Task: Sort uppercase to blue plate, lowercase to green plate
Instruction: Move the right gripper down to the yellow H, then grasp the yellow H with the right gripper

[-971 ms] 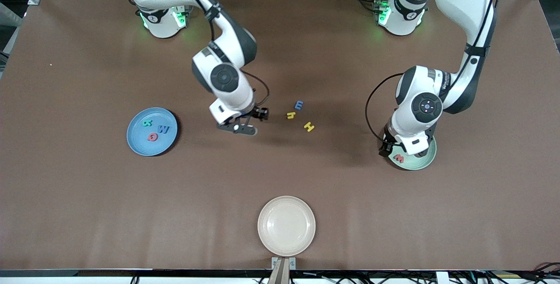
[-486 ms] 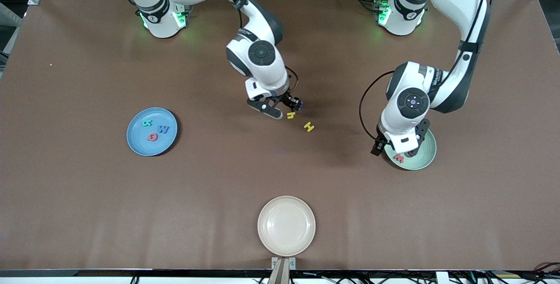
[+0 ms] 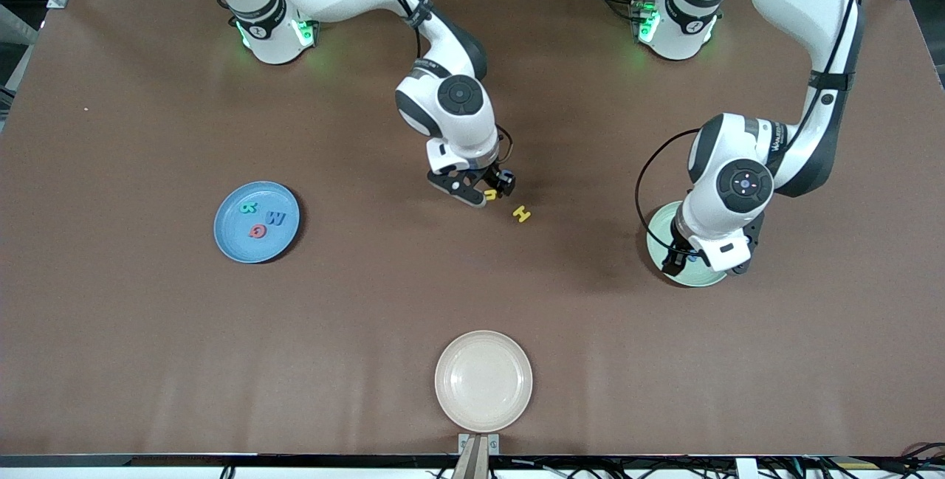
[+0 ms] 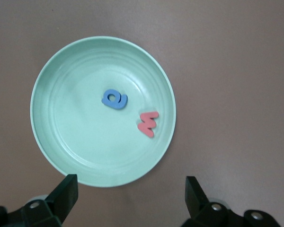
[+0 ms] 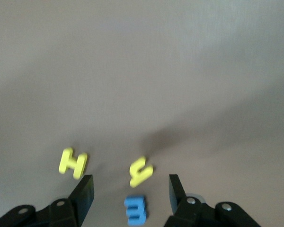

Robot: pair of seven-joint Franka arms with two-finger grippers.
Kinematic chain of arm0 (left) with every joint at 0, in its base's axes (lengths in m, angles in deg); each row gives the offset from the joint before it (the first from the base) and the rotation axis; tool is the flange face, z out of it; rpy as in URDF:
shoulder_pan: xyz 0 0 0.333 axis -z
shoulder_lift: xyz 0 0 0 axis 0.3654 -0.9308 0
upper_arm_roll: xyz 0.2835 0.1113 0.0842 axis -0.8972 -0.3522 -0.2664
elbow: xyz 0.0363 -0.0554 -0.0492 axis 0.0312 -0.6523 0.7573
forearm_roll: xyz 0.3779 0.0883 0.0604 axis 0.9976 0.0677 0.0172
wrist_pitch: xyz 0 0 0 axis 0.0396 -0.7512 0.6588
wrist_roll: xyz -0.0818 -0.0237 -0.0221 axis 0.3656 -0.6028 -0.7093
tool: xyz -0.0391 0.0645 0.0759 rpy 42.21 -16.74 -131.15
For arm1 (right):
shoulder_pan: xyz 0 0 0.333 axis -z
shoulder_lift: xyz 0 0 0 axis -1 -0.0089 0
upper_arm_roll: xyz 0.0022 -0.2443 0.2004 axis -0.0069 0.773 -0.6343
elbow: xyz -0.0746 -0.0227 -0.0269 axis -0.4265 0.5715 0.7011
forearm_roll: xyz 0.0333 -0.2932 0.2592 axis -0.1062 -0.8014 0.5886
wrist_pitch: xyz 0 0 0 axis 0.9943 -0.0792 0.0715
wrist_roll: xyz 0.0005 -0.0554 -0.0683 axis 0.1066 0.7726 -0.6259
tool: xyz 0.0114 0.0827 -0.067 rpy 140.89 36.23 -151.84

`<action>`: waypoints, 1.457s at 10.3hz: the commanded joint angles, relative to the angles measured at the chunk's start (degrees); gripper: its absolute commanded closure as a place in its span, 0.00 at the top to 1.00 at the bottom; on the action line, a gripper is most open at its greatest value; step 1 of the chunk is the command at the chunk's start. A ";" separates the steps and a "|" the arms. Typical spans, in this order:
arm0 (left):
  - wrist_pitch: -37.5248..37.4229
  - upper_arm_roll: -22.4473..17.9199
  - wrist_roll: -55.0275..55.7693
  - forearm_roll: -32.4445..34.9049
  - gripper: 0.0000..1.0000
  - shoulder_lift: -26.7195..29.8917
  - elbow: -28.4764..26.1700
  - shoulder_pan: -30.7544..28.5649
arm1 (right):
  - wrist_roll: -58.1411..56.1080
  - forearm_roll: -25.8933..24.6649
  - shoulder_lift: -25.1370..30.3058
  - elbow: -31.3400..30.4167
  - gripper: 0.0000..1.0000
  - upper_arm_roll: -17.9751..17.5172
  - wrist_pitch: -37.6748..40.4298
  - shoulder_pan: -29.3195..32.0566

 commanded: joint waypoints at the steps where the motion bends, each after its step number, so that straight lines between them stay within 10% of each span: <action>1: -1.24 0.39 0.10 1.49 1.00 -1.63 1.70 -0.56 | 2.18 -0.72 -0.90 0.97 0.72 0.00 0.19 -0.23; 10: -0.89 0.56 1.33 1.40 1.00 -2.42 3.54 3.14 | 25.49 -0.90 -16.18 21.34 0.69 5.53 -0.08 -9.80; 15: -0.88 0.39 1.33 3.32 1.00 -2.95 4.33 2.17 | 26.90 -0.90 -18.83 22.86 0.68 7.47 -3.58 -10.51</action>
